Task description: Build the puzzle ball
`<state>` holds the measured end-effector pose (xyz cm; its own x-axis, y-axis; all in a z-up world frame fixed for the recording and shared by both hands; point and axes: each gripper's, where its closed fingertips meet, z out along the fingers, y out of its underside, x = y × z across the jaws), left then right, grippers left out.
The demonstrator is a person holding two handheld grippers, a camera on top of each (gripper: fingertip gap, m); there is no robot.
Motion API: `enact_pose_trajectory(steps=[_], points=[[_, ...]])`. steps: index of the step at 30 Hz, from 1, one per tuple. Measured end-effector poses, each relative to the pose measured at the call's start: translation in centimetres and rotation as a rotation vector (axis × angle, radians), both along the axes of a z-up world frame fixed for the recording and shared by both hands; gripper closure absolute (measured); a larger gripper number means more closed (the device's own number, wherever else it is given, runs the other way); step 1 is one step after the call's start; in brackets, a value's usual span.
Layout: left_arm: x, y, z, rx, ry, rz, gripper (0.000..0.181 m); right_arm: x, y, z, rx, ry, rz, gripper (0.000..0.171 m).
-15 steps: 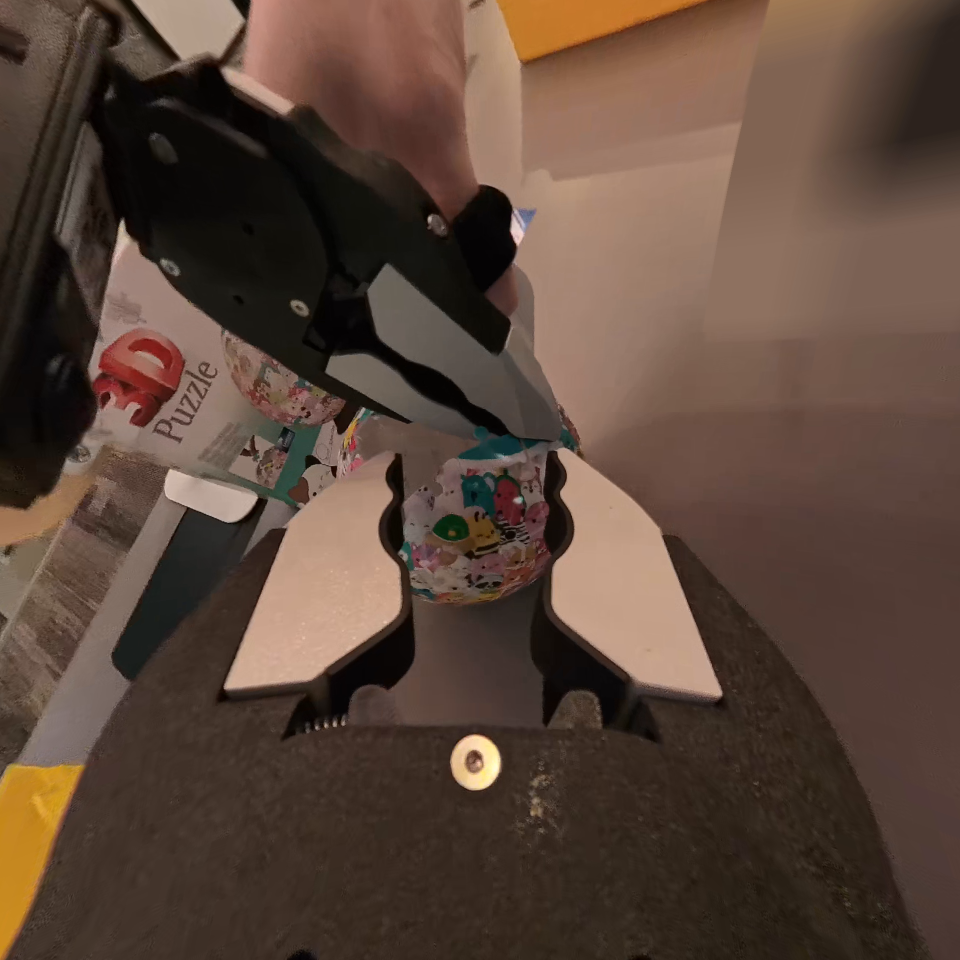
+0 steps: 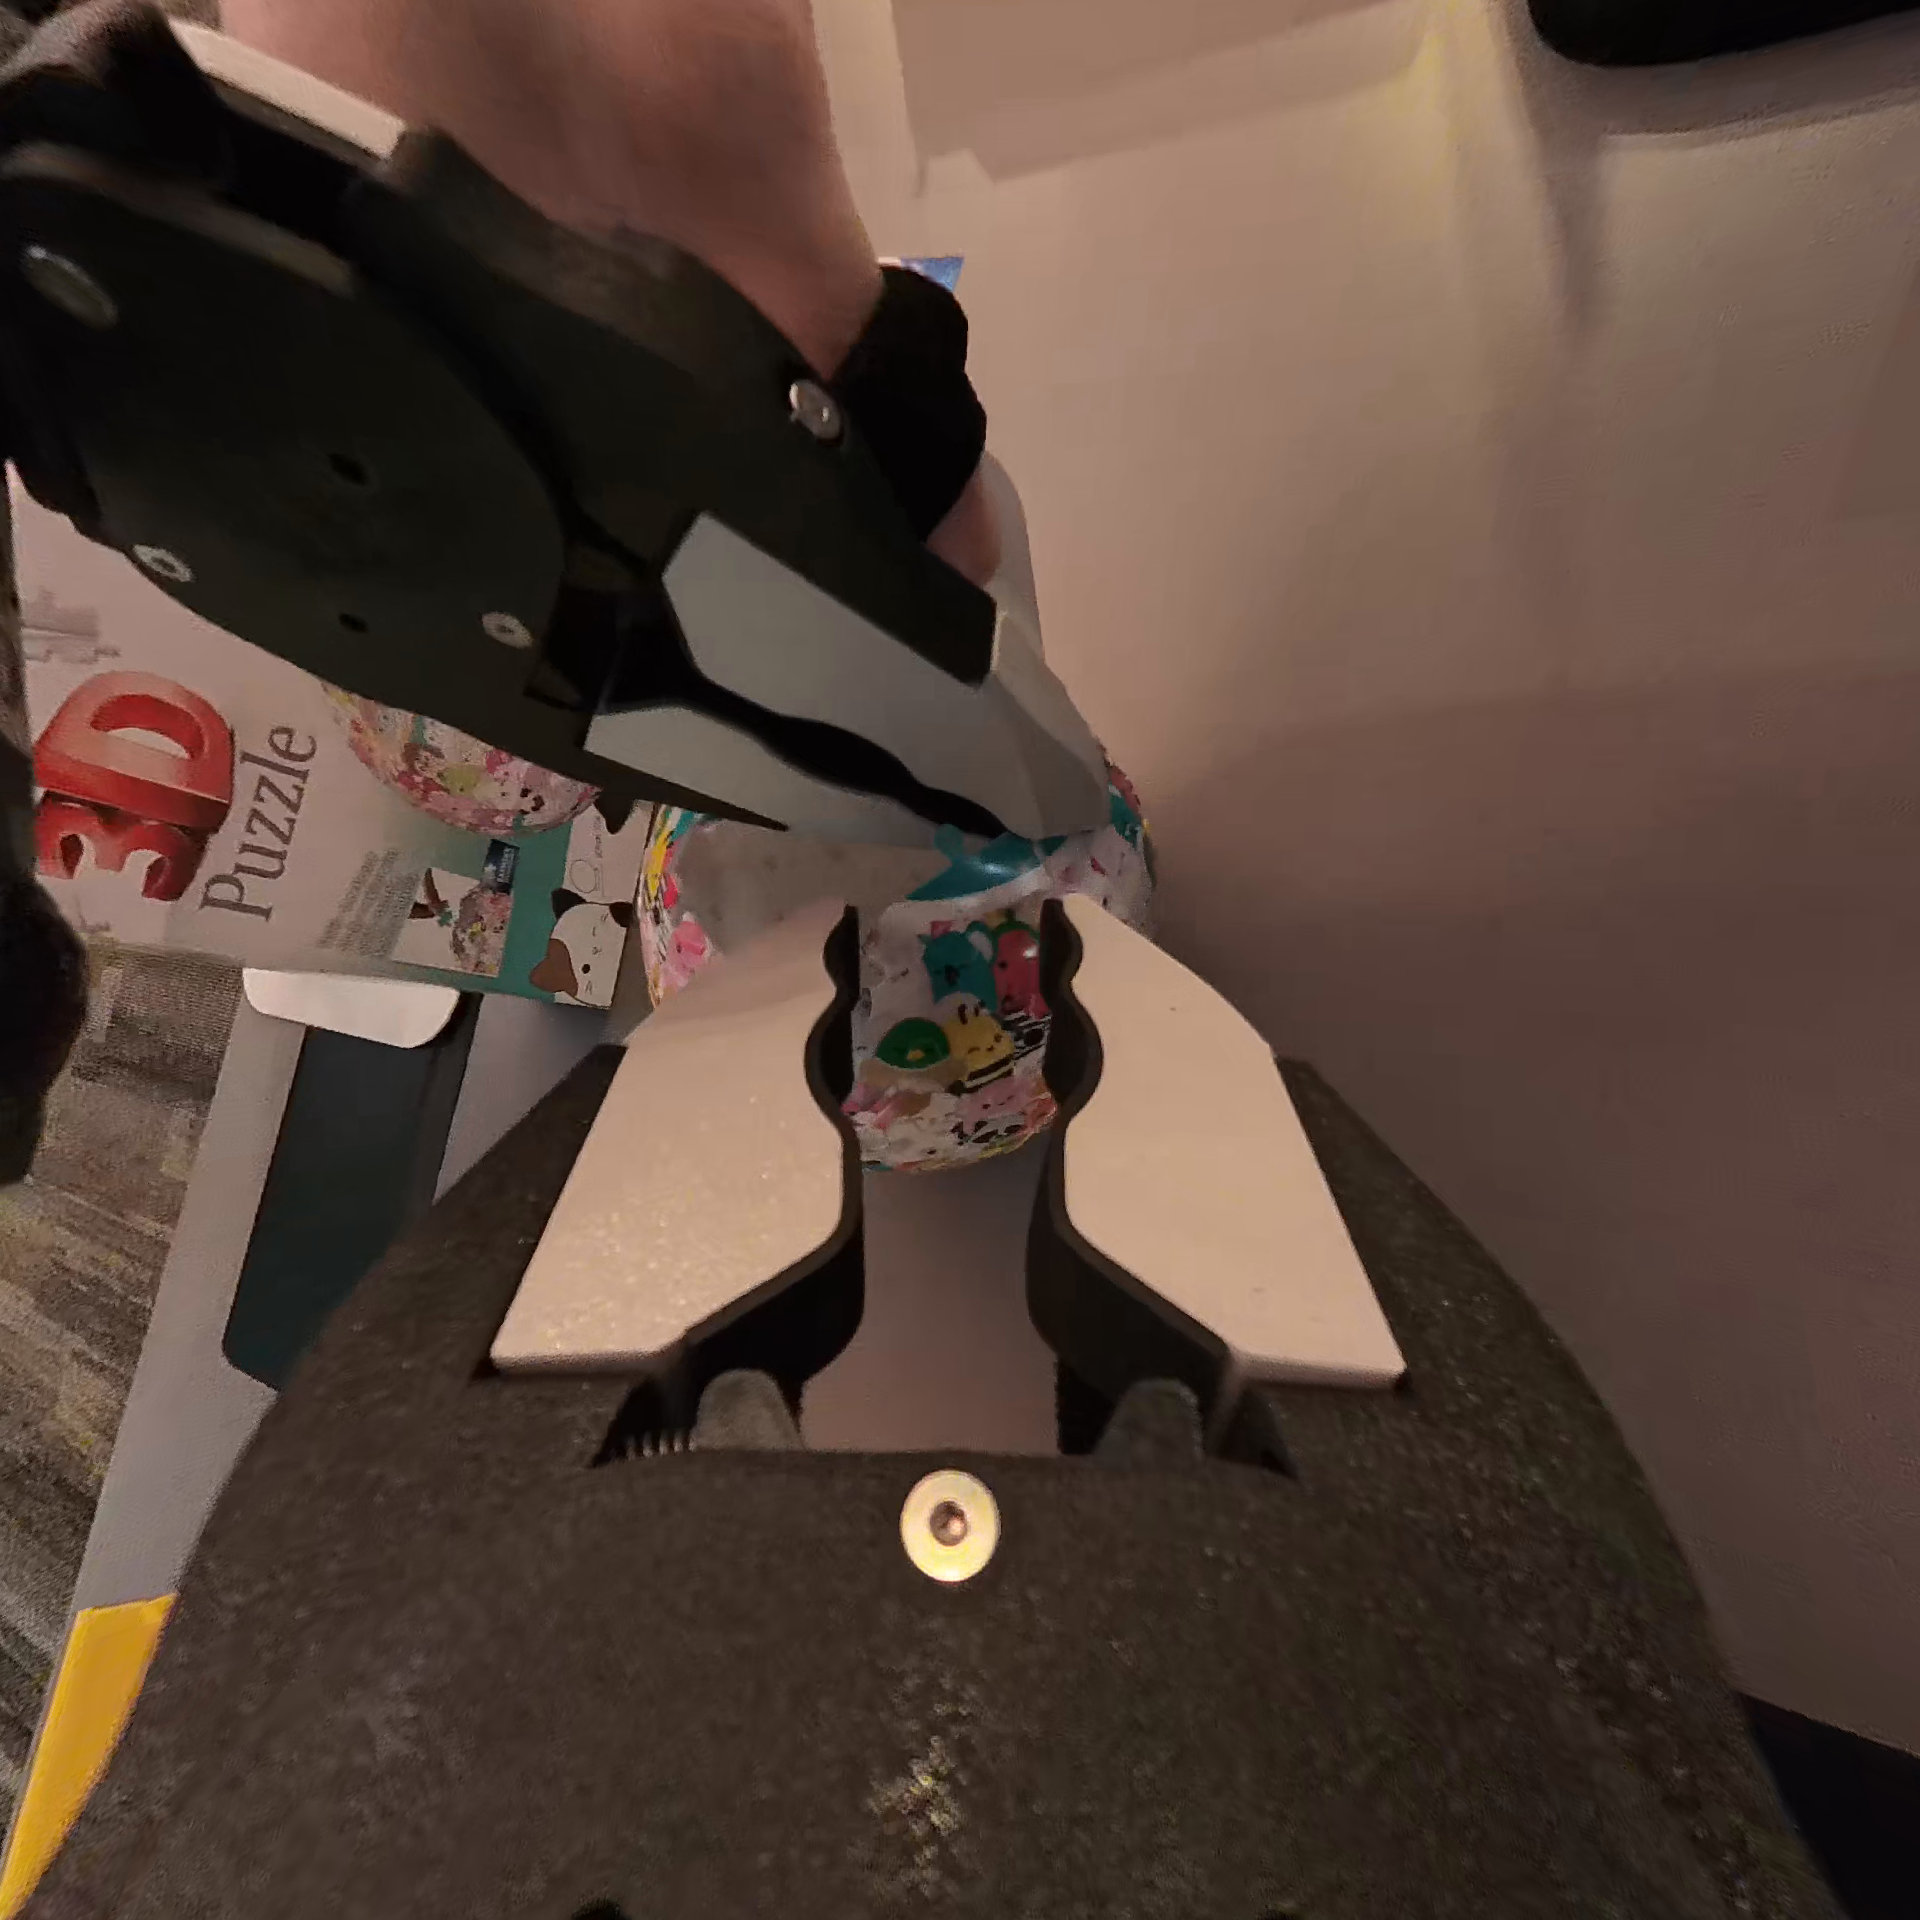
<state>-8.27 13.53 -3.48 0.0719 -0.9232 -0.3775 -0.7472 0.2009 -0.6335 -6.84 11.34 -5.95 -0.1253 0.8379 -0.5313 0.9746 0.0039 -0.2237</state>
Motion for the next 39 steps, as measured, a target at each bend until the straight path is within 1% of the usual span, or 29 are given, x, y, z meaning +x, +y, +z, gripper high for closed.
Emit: enact_pose_trajectory(steps=[2, 9, 26, 30, 34, 36, 39], points=[[0.0, 0.0, -0.1, -0.002, -0.004, 0.0, 0.151, 0.0, 0.0, 0.0, -0.001, 0.0, 0.0, 0.167], [0.0, 0.3, -0.3, 0.02, 0.011, 0.001, 0.152, -0.1, 0.1, 0.0, -0.01, -0.002, -0.018, 0.167], [0.0, 0.5, -0.2, 0.105, -0.026, 0.025, 0.152, -0.2, 0.3, 0.0, -0.036, -0.005, -0.077, 0.167], [0.1, 0.5, 0.1, 0.136, -0.064, 0.039, 0.153, -0.1, 0.4, 0.0, -0.045, -0.001, -0.085, 0.167], [-0.2, 0.2, 1.5, 0.154, -0.167, 0.075, 0.154, -0.5, 0.7, 0.6, -0.05, 0.042, -0.106, 0.165], [-0.8, 0.3, 1.5, 0.18, -0.169, 0.099, 0.155, -0.5, 0.8, 0.9, -0.054, 0.053, -0.113, 0.161], [-1.1, 0.2, 1.0, 0.158, -0.209, 0.122, 0.155, -0.5, 0.9, 1.1, -0.06, 0.063, -0.121, 0.158]])
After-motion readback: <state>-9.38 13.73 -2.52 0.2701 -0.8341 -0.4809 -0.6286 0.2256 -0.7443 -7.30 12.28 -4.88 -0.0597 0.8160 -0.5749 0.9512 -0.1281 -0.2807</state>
